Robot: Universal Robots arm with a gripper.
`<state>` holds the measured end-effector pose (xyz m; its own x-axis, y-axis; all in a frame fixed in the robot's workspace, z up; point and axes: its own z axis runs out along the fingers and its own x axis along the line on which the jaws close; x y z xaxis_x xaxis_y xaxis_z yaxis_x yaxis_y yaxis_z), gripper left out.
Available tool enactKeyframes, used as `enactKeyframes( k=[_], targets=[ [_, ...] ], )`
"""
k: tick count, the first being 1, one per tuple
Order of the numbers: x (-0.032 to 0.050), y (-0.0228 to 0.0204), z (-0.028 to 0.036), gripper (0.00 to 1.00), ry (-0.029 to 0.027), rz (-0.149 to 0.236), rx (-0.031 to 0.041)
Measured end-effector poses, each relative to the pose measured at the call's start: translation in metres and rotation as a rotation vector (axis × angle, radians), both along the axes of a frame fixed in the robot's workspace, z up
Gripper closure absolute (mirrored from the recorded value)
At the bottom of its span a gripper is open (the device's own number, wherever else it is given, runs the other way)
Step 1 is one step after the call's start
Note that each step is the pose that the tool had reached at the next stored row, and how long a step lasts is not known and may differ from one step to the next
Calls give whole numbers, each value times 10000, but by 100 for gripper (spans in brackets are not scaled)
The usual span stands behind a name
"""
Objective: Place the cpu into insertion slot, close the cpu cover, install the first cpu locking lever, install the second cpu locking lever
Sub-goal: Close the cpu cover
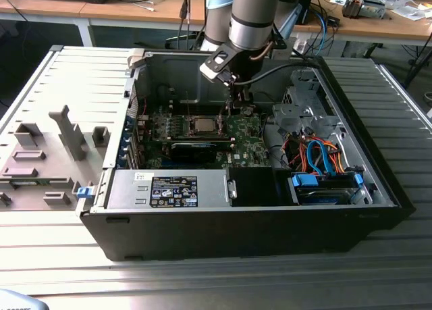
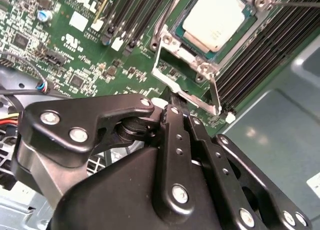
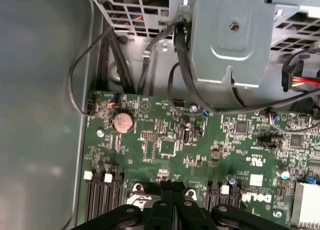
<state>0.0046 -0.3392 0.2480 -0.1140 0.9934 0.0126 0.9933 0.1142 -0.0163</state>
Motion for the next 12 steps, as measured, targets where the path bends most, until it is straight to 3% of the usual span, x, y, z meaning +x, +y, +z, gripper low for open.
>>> enactKeyframes(
  k=[12],
  targets=[
    [-179,0,0,89,0,0,-1]
  ],
)
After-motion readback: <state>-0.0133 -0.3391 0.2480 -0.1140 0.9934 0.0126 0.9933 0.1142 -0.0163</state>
